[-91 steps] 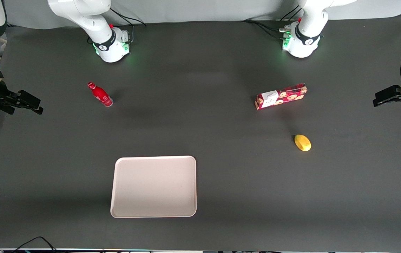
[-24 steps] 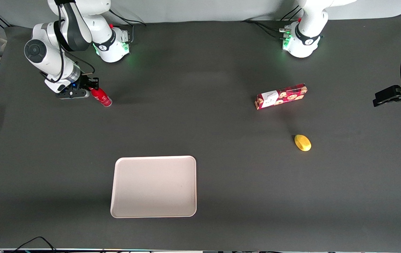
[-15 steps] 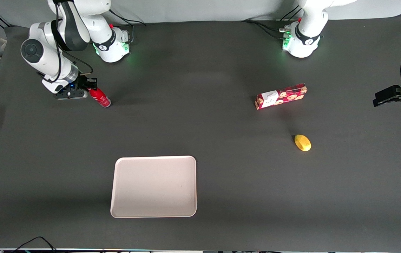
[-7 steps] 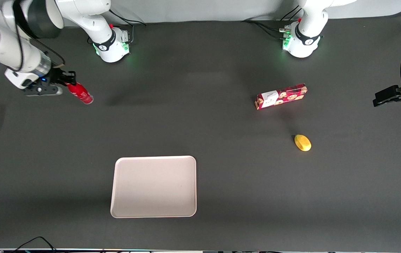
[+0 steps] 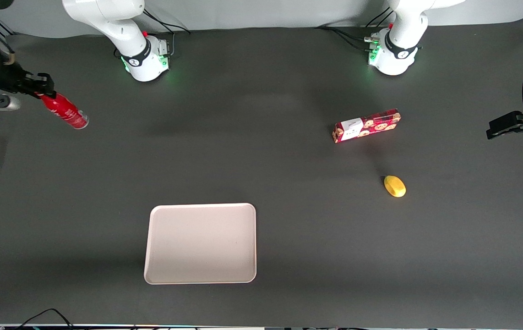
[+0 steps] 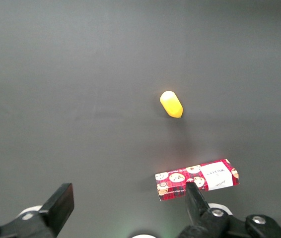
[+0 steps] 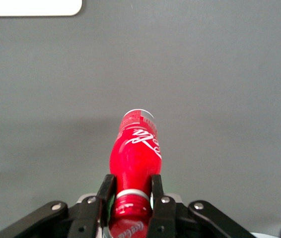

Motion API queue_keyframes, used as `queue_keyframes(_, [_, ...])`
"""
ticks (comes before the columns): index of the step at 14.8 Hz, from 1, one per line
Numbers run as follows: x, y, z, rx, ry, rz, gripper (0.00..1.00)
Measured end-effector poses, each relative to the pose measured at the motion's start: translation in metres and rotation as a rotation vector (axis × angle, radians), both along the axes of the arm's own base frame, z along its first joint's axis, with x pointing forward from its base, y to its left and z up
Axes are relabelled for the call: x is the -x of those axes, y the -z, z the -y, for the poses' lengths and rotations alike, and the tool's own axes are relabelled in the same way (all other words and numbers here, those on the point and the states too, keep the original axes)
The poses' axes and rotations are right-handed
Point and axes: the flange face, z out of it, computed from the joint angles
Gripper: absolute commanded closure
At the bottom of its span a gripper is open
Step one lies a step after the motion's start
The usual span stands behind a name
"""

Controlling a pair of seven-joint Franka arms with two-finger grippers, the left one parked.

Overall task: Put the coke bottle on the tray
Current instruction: 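Lift the gripped bottle off the table with the right gripper, then carry the bottle over the white tray and lower it onto it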

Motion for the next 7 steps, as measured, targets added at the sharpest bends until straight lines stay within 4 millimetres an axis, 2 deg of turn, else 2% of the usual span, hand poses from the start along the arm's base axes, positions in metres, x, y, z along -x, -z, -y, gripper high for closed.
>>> queue_keyframes(3, [-0.049, -0.016, -0.006, 0.007, -0.001, 0.004, 1.0])
queue_keyframes(7, [-0.112, -0.001, -0.019, -0.007, -0.013, 0.013, 1.0])
